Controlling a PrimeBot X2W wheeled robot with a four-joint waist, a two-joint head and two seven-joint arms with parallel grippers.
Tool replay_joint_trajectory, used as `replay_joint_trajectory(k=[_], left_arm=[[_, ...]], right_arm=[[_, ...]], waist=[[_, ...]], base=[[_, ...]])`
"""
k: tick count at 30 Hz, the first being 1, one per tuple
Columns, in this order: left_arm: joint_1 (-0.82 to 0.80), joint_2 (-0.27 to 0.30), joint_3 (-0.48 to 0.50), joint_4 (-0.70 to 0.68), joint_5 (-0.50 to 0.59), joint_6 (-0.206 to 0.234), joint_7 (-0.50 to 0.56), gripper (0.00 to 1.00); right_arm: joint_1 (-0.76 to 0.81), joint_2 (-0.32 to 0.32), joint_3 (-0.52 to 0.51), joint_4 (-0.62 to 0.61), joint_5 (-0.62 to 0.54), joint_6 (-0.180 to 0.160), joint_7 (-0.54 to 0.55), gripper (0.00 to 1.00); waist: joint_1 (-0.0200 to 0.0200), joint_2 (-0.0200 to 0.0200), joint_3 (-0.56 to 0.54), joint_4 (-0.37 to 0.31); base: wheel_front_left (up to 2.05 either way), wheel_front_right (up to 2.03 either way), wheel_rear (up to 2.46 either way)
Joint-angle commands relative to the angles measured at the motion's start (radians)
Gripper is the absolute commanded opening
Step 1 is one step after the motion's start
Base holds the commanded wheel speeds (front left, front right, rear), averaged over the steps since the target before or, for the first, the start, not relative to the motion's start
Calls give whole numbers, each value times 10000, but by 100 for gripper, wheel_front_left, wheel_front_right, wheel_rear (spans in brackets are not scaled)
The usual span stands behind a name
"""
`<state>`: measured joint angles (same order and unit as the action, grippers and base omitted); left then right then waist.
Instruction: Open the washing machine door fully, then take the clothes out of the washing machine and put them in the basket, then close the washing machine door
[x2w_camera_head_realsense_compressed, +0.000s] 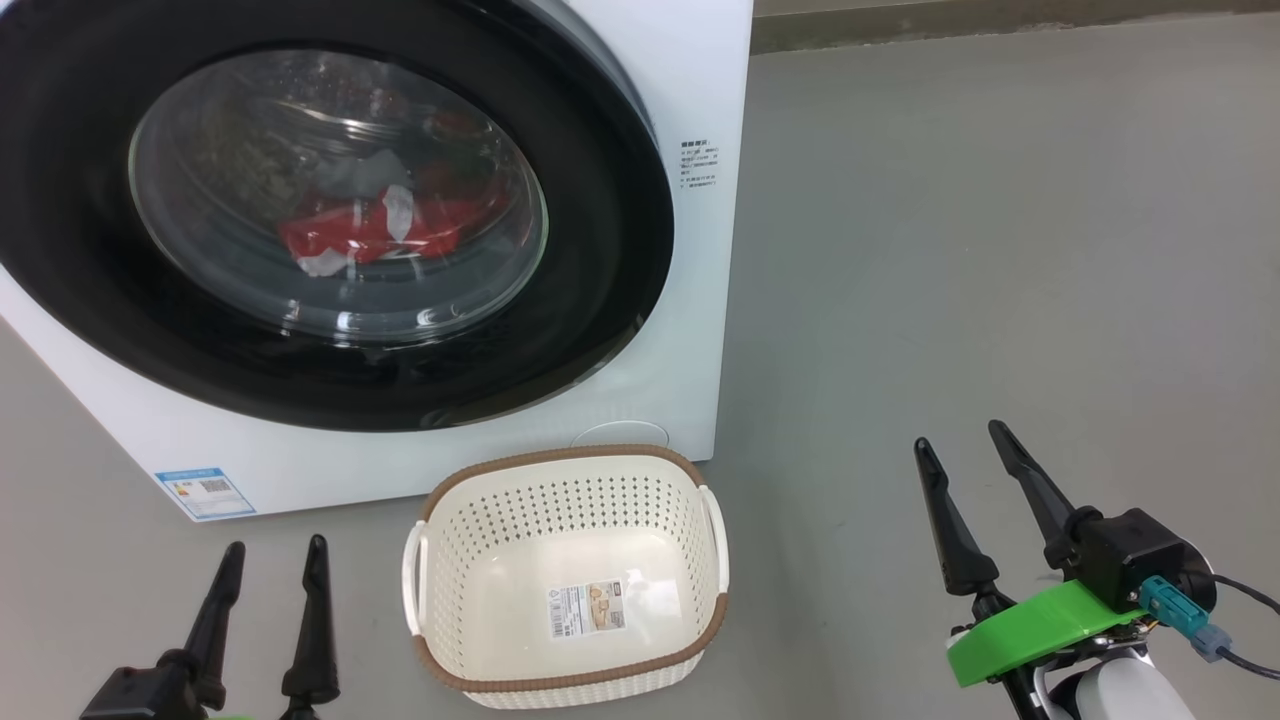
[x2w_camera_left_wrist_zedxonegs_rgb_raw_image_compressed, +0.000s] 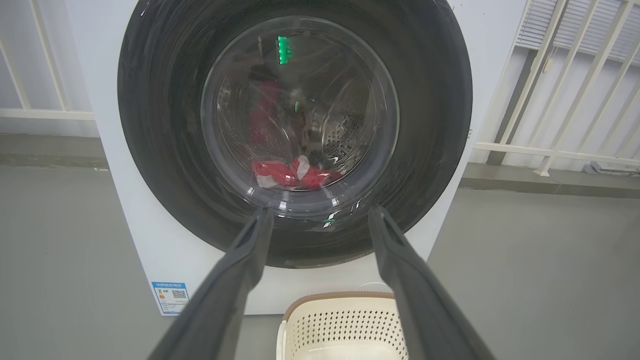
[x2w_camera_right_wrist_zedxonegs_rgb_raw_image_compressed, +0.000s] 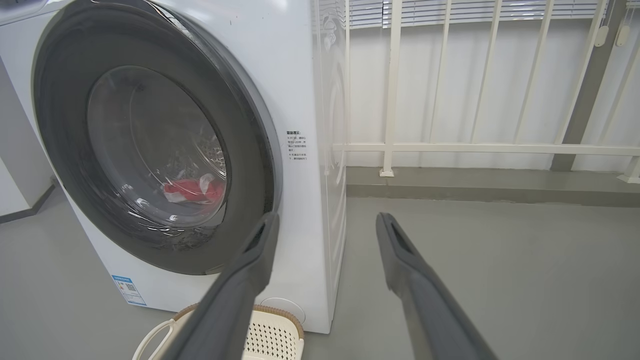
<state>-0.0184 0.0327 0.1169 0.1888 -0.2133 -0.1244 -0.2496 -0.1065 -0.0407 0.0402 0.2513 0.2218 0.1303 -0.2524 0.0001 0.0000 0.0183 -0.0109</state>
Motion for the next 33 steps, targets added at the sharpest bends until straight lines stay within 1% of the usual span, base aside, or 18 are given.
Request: replay_joint_trajectory(k=[1,8,13,14,15,16,17,19,21,22,24,28,33], left_arm=[[-165,175,337,-266,13,-58,-122,100],[-175,175,328,-296,-54,-60,-122,100],[-129,175,195,-358,-226,-61,-122,100],[-137,175,182,-371,-310,-62,-122,100],[-145,175,145,-383,-340,-62,-122,100],[-150,175,109,-396,-352,-62,-122,100],[-158,175,80,-411,-367,-62,-122,100],[-192,175,3,-456,-380,-62,-122,100],[-236,175,-67,-505,-381,-62,-122,100],[-258,175,-95,-532,-373,-62,-122,100],[-306,175,-122,-608,-408,-62,-122,100],[-367,175,-205,-786,-546,-62,-122,100],[-472,175,-370,-920,-535,-63,-122,100]], right_arm=[[-452,-95,188,-208,103,4,-93,100],[-421,-95,132,-142,155,4,-93,100],[-322,-95,8,-159,184,4,-93,100],[-309,-95,0,-138,172,4,-93,72],[-305,-95,-23,-122,158,4,-93,49],[-310,-95,-38,-109,154,4,-93,43],[-325,-95,-52,-88,167,4,-93,33],[-388,-95,-113,-56,232,4,-93,0],[-503,-95,-134,17,402,4,-93,0],[-587,-95,-143,83,739,4,-93,0],[-813,-95,-153,232,1617,4,-93,0],[-1416,-95,20,740,3001,4,-93,0],[-2206,-96,441,1381,5048,4,-93,0]], waist=[[-1,0,-1,-1],[-1,0,-43,53],[-1,0,-60,209],[-1,0,-53,250],[-1,0,-41,297],[-1,0,-21,341],[-1,0,0,381],[-1,0,114,481],[-1,0,244,567],[-1,0,317,603],[-1,0,460,660],[-1,0,738,744],[-1,0,1053,913]], base=[[0,0,0],[0,0,0],[0,0,0],[0,0,0],[0,0,0],[0,0,0],[0,0,0],[0,0,0],[0,0,0],[0,0,0],[0,0,0],[0,0,0],[0,0,0]])
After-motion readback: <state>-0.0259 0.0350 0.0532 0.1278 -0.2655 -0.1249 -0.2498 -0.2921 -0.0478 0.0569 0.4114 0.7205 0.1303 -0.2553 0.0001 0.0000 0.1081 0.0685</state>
